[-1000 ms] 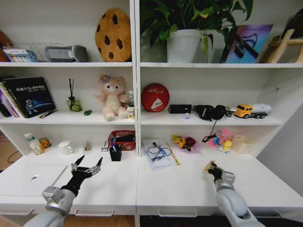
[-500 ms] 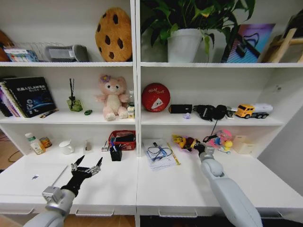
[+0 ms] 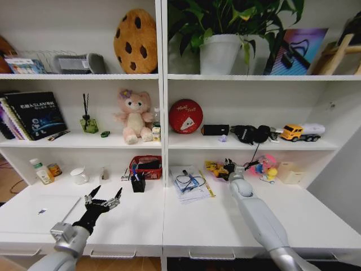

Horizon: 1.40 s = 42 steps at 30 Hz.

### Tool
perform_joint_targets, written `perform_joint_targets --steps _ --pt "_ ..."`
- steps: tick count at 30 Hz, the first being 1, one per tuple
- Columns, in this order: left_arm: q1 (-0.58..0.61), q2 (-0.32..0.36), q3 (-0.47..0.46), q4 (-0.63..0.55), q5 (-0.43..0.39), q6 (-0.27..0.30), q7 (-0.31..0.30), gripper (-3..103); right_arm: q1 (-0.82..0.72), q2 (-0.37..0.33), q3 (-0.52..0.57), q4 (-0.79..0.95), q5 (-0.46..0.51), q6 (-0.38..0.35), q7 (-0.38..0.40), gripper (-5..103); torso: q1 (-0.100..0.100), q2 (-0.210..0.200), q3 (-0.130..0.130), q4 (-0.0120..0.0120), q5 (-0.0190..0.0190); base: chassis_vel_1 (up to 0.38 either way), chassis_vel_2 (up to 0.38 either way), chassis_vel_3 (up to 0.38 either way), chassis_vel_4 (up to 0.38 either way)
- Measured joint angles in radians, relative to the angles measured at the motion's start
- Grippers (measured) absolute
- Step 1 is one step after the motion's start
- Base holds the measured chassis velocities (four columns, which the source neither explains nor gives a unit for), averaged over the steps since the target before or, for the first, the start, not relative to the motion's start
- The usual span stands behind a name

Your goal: Organize the objects on the table.

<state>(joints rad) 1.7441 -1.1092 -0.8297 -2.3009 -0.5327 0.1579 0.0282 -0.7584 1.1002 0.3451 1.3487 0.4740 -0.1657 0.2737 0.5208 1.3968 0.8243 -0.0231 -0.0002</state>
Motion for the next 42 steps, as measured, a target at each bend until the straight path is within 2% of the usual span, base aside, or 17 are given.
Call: perform_joint_targets --steps 1,2,5,6,9,10,12,13,15,16,18,19,23,24,27,32,42 --pt "0.0 0.0 0.0 0.0 0.0 0.0 0.0 100 -0.031 -0.009 0.008 0.033 0.006 -0.006 0.005 38 0.0 0.0 0.0 -0.0002 0.0001 0.0 0.0 0.0 0.0" --pt "0.0 0.0 0.0 0.0 0.0 0.0 0.0 100 -0.031 -0.009 0.008 0.033 0.006 -0.006 0.005 38 0.0 0.0 0.0 -0.0002 0.0001 0.0 0.0 0.0 0.0" --pt "0.0 0.0 0.0 0.0 0.0 0.0 0.0 100 -0.129 -0.034 0.02 0.157 0.057 -0.047 0.046 55 0.0 0.0 0.0 -0.0002 0.0003 0.0 0.0 0.0 0.0" --pt "0.0 0.0 0.0 0.0 0.0 0.0 0.0 100 -0.129 -0.034 0.02 0.157 0.057 -0.047 0.046 55 0.0 0.0 0.0 -0.0002 0.0003 0.0 0.0 0.0 0.0" --pt "0.0 0.0 0.0 0.0 0.0 0.0 0.0 100 -0.266 -0.039 0.036 0.355 0.111 -0.112 0.158 71 0.0 0.0 0.0 0.0003 0.0003 0.0 0.0 0.0 0.0" --pt "0.0 0.0 0.0 0.0 0.0 0.0 0.0 100 -0.266 -0.039 0.036 0.355 0.111 -0.112 0.158 71 0.0 0.0 0.0 0.0003 0.0003 0.0 0.0 0.0 0.0" --pt "0.0 0.0 0.0 0.0 0.0 0.0 0.0 100 -0.39 -0.042 0.076 0.485 0.114 -0.149 0.215 82 0.0 0.0 0.0 0.0003 0.0002 0.0 0.0 0.0 0.0" --pt "0.0 0.0 0.0 0.0 0.0 0.0 0.0 100 -0.39 -0.042 0.076 0.485 0.114 -0.149 0.215 82 0.0 0.0 0.0 0.0003 0.0002 0.0 0.0 0.0 0.0" --pt "0.0 0.0 0.0 0.0 0.0 0.0 0.0 100 -0.553 -0.058 0.135 0.617 0.114 -0.175 0.231 93 0.0 0.0 0.0 -0.0006 0.0003 0.0 0.0 0.0 0.0" --pt "0.0 0.0 0.0 0.0 0.0 0.0 0.0 100 -0.553 -0.058 0.135 0.617 0.114 -0.175 0.231 93 0.0 0.0 0.0 -0.0006 0.0003 0.0 0.0 0.0 0.0" --pt "0.0 0.0 0.0 0.0 0.0 0.0 0.0 100 -0.684 -0.059 0.203 0.73 0.104 -0.176 0.22 99 0.0 0.0 0.0 -0.0003 -0.0001 0.0 0.0 0.0 0.0" --pt "0.0 0.0 0.0 0.0 0.0 0.0 0.0 100 -0.684 -0.059 0.203 0.73 0.104 -0.176 0.22 99 0.0 0.0 0.0 -0.0003 -0.0001 0.0 0.0 0.0 0.0" --pt "0.0 0.0 0.0 0.0 0.0 0.0 0.0 100 -0.94 -0.021 0.33 0.899 0.041 -0.128 0.125 100 0.0 0.0 0.0 0.0 0.0 0.0 0.0 0.0 0.0" --pt "0.0 0.0 0.0 0.0 0.0 0.0 0.0 100 -0.94 -0.021 0.33 0.899 0.041 -0.128 0.125 100 0.0 0.0 0.0 0.0 0.0 0.0 0.0 0.0 0.0" --pt "0.0 0.0 0.0 0.0 0.0 0.0 0.0 100 -1.044 0.003 0.378 0.961 0.002 -0.065 0.088 100 0.0 0.0 0.0 -0.0003 0.0001 0.0 0.0 0.0 0.0" --pt "0.0 0.0 0.0 0.0 0.0 0.0 0.0 100 -1.045 0.002 0.399 0.975 -0.017 -0.065 0.047 100 0.0 0.0 0.0 0.0002 0.0002 0.0 0.0 0.0 0.0" --pt "0.0 0.0 0.0 0.0 0.0 0.0 0.0 100 -0.903 -0.009 0.313 0.995 -0.026 -0.168 -0.01 100 0.0 0.0 0.0 0.0002 0.0003 0.01 0.014 -0.011 -0.014"
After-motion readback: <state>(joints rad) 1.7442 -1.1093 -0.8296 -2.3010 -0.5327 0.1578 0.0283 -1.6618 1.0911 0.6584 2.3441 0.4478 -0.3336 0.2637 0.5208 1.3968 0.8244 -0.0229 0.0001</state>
